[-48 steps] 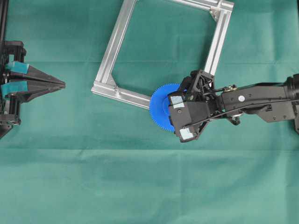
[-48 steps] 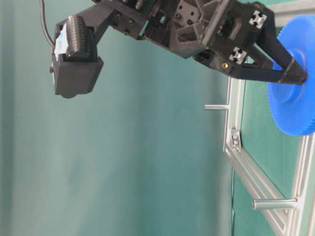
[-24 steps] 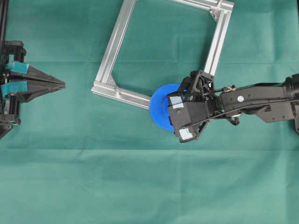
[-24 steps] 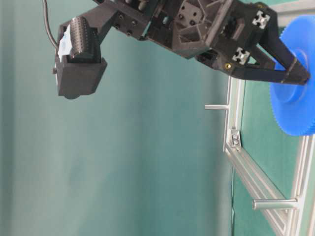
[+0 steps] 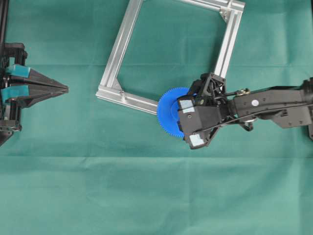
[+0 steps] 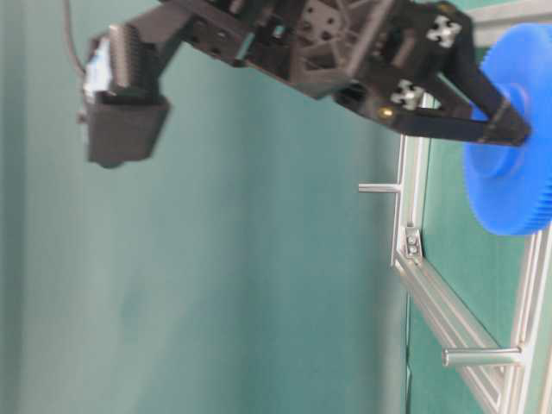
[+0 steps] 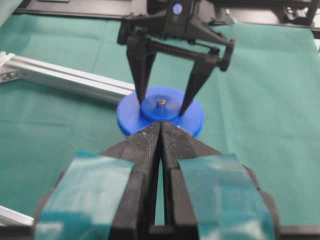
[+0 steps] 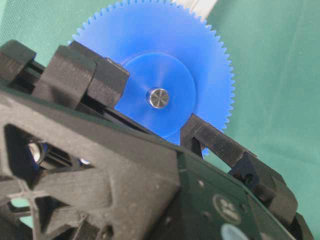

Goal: Find the location of the shaft and insert the gear.
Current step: 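Push the blue gear onto the shaft with the right gripper, then open the right gripper and withdraw it rightward from the gear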

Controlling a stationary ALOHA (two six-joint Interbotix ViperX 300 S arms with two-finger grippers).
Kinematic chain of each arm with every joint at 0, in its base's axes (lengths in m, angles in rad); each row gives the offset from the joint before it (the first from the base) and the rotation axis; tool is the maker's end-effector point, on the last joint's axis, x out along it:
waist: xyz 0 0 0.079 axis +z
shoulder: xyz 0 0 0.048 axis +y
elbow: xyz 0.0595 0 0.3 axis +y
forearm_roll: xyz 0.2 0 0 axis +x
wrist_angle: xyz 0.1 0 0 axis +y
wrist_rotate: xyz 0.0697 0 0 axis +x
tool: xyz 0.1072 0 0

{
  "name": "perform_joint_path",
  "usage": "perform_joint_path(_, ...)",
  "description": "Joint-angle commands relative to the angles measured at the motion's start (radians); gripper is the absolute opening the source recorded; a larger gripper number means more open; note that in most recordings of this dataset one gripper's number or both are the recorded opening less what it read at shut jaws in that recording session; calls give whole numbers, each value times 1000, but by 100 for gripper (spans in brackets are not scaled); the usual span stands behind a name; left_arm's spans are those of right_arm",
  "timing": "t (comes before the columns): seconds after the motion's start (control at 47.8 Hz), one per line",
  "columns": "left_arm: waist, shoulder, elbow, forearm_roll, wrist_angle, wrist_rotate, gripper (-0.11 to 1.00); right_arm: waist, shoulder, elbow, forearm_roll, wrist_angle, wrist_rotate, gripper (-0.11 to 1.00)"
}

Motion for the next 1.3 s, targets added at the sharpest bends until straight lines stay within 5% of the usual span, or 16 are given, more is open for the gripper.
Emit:
perform_joint_path(0.0,2,9,-15,-2,-3,-2,1,0,-60,-12,-5,6,-2,74)
perform_joint_path(1.276,2,9,-15,-2,-3,-2,1,-3,-25,9,-9,-23,0,82)
